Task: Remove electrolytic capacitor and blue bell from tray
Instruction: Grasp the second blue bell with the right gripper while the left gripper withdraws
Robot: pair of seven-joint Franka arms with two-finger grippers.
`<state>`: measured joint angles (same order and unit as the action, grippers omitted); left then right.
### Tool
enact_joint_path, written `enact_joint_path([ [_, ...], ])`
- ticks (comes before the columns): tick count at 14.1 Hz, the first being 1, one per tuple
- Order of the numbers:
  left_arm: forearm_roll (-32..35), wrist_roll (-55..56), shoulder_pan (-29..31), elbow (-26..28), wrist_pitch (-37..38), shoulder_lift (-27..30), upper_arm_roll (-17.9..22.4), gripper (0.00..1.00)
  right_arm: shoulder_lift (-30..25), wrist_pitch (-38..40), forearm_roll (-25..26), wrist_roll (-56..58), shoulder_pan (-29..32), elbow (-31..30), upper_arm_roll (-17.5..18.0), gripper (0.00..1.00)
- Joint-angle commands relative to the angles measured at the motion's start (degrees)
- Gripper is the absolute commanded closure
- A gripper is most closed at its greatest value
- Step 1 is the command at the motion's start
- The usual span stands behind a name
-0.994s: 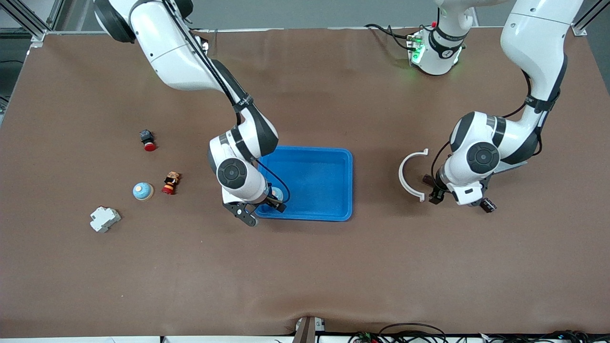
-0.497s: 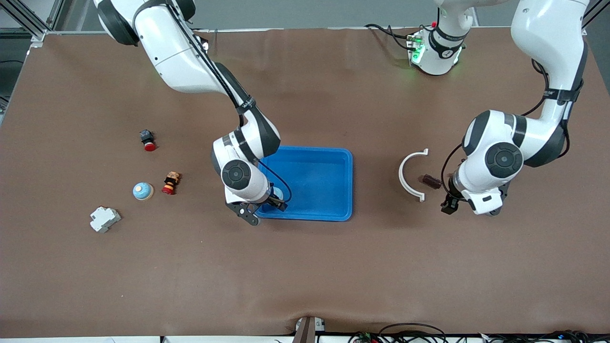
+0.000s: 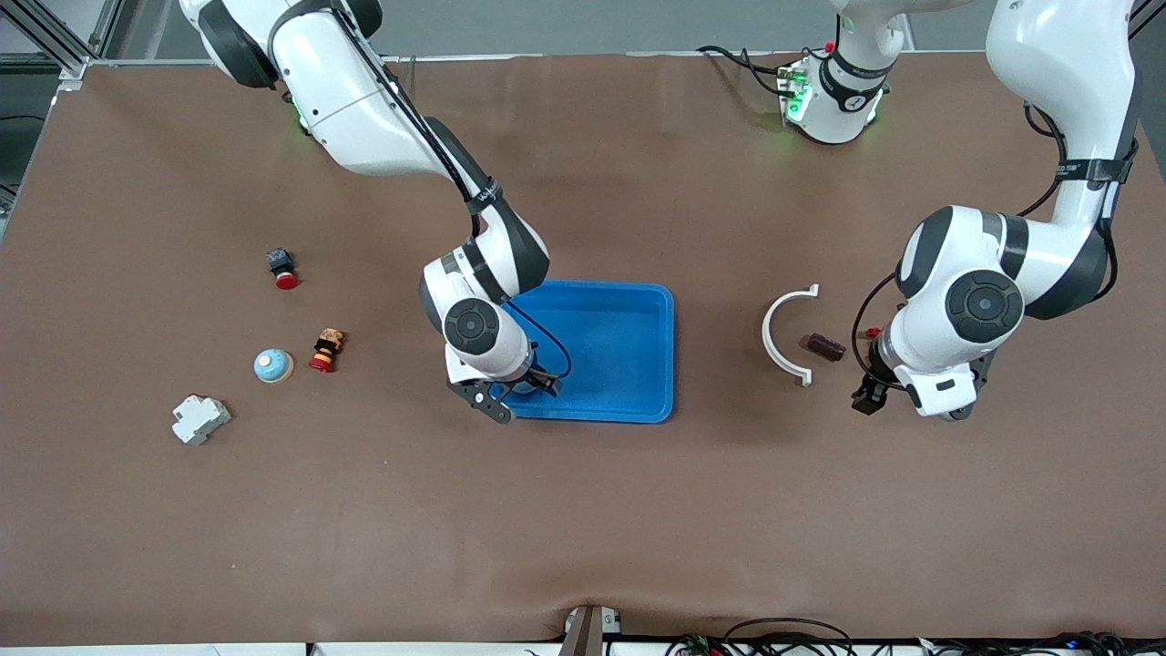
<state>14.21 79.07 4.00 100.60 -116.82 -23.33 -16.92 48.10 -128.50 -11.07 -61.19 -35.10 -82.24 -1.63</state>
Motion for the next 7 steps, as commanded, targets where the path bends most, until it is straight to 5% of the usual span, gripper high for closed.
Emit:
enact_joint_path([
  [1, -1.30, -3.03, 0.22, -1.98, 3.69, 1.27, -0.31, 0.00, 0.94, 0.18, 0.43, -0.42, -0.58, 1.56, -0.66, 0.00],
  [3, -1.30, -4.09, 0.22, -3.39, 5.10, 1.27, -0.40, 0.00, 0.94, 0.18, 0.43, -0.34, -0.49, 1.56, -0.66, 0.00],
  [4, -1.38, -4.27, 0.22, -3.74, 5.46, 1.62, -0.40, 0.00, 0.94, 0.18, 0.43, -0.25, -0.41, 1.56, -0.66, 0.08],
  [7, -1.56, -6.37, 0.31, -4.27, 5.55, 2.85, -0.40, 0.00, 0.94, 0.18, 0.78, 0.54, -0.23, 1.56, -0.66, 0.59],
])
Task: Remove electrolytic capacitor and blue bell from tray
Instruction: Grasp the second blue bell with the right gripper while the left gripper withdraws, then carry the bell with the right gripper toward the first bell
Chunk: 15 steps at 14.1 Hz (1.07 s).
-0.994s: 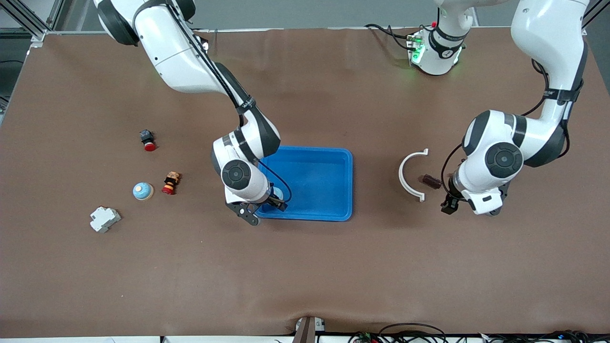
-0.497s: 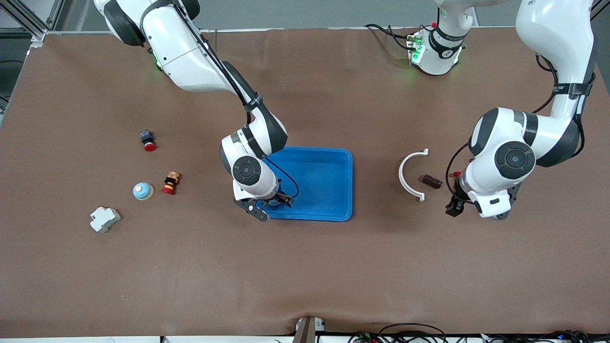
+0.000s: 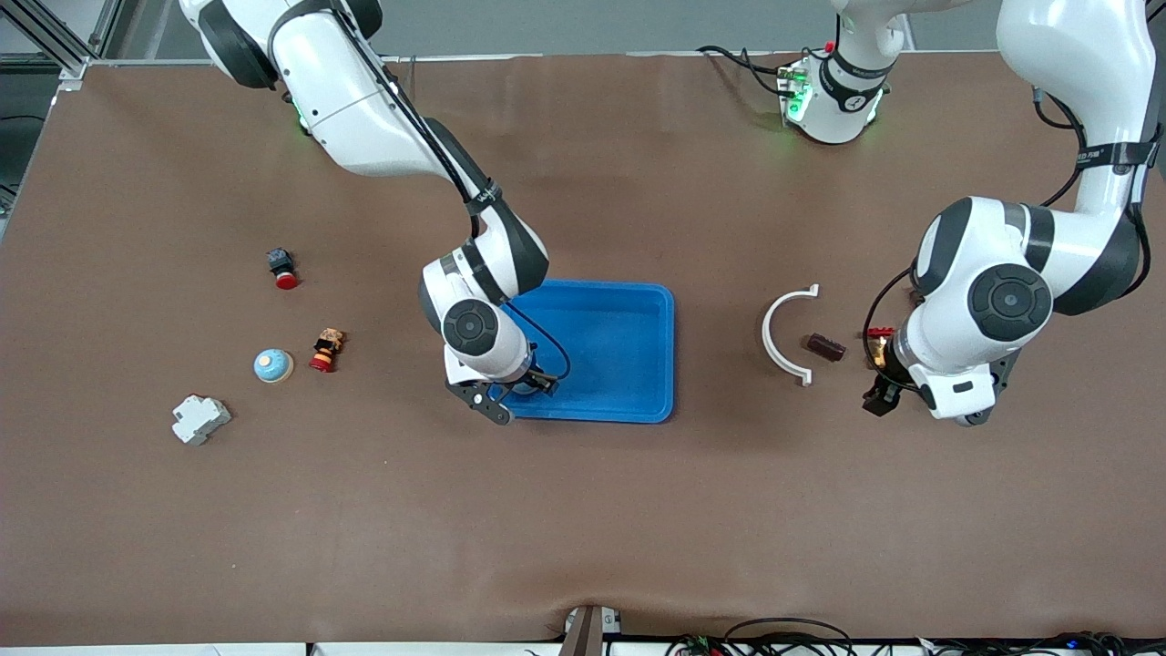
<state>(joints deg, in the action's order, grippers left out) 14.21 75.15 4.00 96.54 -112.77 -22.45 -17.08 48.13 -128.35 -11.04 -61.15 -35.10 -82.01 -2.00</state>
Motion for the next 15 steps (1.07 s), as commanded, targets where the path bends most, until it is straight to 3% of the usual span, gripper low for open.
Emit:
enact_joint_path([
  [1, -2.16, -3.69, 0.22, -0.21, 1.59, 2.41, -0.24, 0.00, 0.91, 0.03, 1.02, 1.20, -0.41, 1.24, -0.37, 0.74],
  [3, -3.31, -5.89, 0.31, -0.47, 1.94, 2.85, -0.15, 0.00, 0.91, 0.03, 1.11, 1.29, -0.50, 1.24, -0.37, 0.98],
  [8, -3.49, -8.00, 0.31, -1.87, 3.17, 4.08, -0.15, 0.00, -1.36, 1.43, 1.72, 1.91, -0.32, 1.42, -0.46, 1.00],
  [15, -3.66, -12.75, 0.22, -5.91, 6.25, 5.40, -1.81, 0.00, -15.42, 20.76, 1.63, 19.64, 6.70, 0.80, -0.63, 1.00],
])
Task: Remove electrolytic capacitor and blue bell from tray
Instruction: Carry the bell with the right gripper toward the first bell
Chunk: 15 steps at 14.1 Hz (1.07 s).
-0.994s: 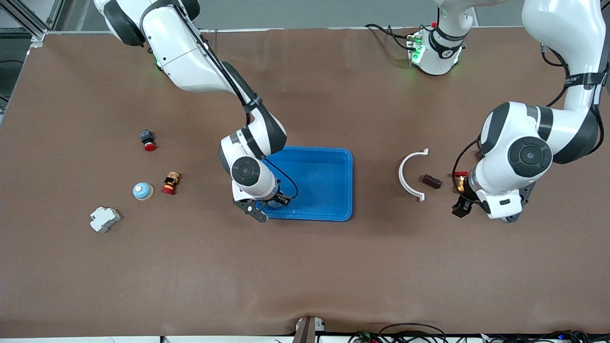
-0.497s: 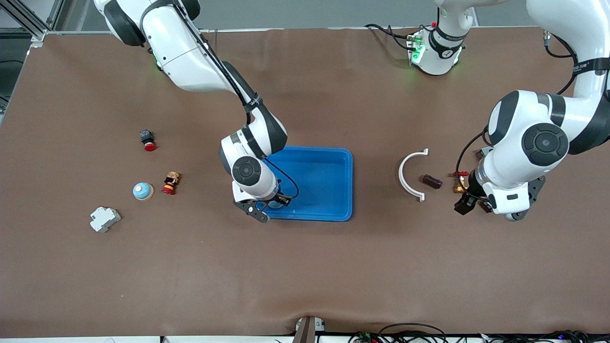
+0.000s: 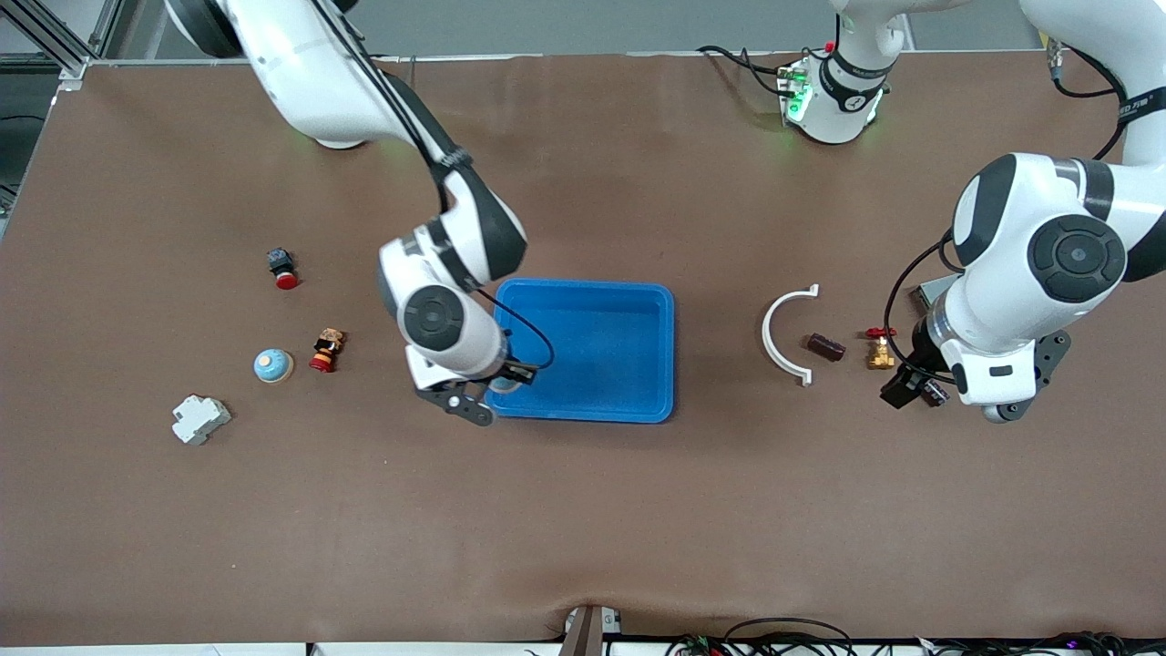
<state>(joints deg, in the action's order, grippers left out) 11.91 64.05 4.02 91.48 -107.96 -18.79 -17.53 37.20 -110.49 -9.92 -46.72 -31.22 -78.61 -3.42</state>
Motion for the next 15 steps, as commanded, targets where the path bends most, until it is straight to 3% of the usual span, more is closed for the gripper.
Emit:
enact_joint_path([
  [1, -2.15, -1.82, 0.29, -1.65, 1.52, 1.91, -1.71, 0.00, -5.81, 4.74, 0.69, 8.02, 4.05, -2.86, 0.70, 1.00],
  [5, -3.13, -3.40, 0.20, -4.02, 2.75, 2.09, -2.33, 0.00, -11.18, 7.22, 2.36, 23.47, 10.73, -6.89, 0.70, 1.00],
  [9, -3.21, -6.47, 0.20, -4.03, 2.84, 2.70, -2.33, 0.00, -12.51, 6.17, 2.98, 31.85, 15.22, -10.86, 0.70, 1.00],
  [11, -3.21, -8.14, 0.20, -4.03, 2.84, 3.14, -2.33, 0.00, -13.12, 2.14, 3.07, 35.62, 16.89, -14.45, 0.70, 1.00],
  [15, -3.12, -10.52, -0.06, -4.12, 4.07, 3.67, -2.42, 0.00, -15.67, -14.72, 3.07, 42.58, 18.48, -29.11, 0.70, 1.00],
])
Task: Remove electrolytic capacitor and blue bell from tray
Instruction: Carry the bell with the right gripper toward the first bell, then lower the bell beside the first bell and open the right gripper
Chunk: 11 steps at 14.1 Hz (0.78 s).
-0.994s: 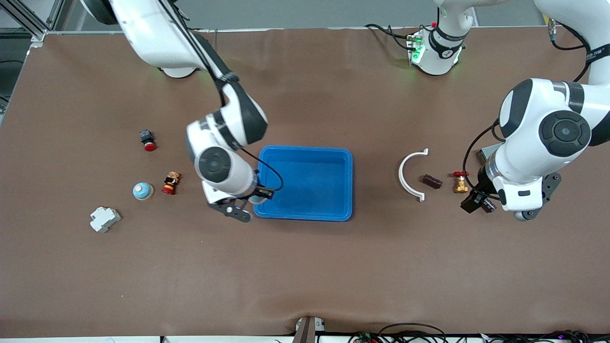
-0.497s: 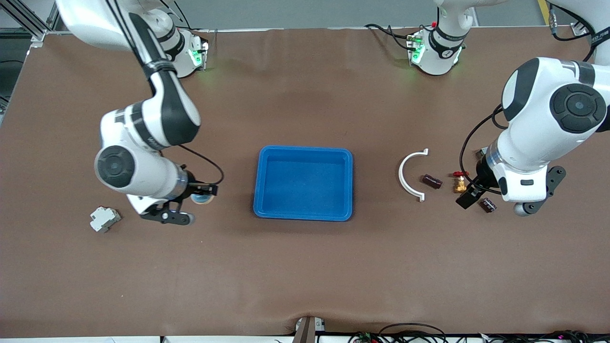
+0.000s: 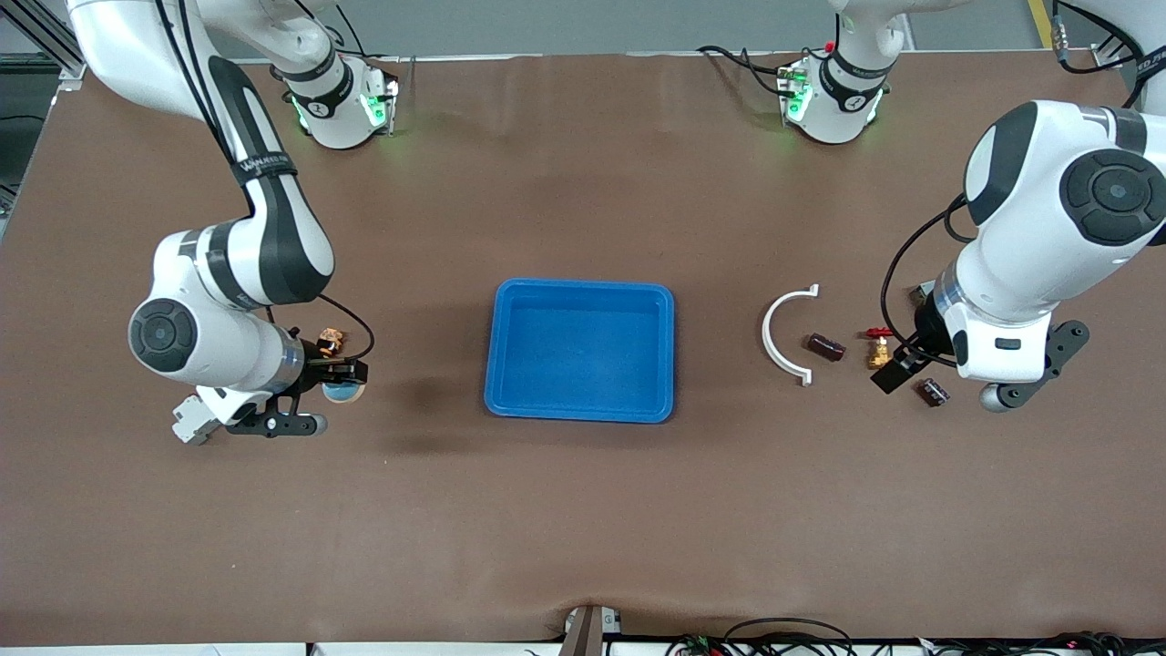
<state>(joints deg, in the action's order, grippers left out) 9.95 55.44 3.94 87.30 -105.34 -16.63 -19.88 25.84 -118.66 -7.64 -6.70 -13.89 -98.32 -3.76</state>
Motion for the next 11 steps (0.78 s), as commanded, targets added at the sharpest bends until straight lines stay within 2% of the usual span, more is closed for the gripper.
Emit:
enact_joint_path([
  [1, -1.08, -2.27, 0.02, 0.06, 1.45, 1.60, -0.25, 0.00, -4.31, -9.10, 0.78, 2.65, 1.23, -11.35, 1.04, 1.00],
  [8, -1.16, -7.01, 0.10, -0.03, 1.45, 3.09, -1.39, 0.00, -2.82, -9.13, 0.87, 2.92, 0.79, -14.87, 1.12, 1.00],
  [11, -1.25, -12.71, 0.28, -0.82, 1.89, 3.18, -1.30, 0.00, -2.11, -9.13, 0.78, 2.92, 0.44, -16.02, 1.30, 1.00],
])
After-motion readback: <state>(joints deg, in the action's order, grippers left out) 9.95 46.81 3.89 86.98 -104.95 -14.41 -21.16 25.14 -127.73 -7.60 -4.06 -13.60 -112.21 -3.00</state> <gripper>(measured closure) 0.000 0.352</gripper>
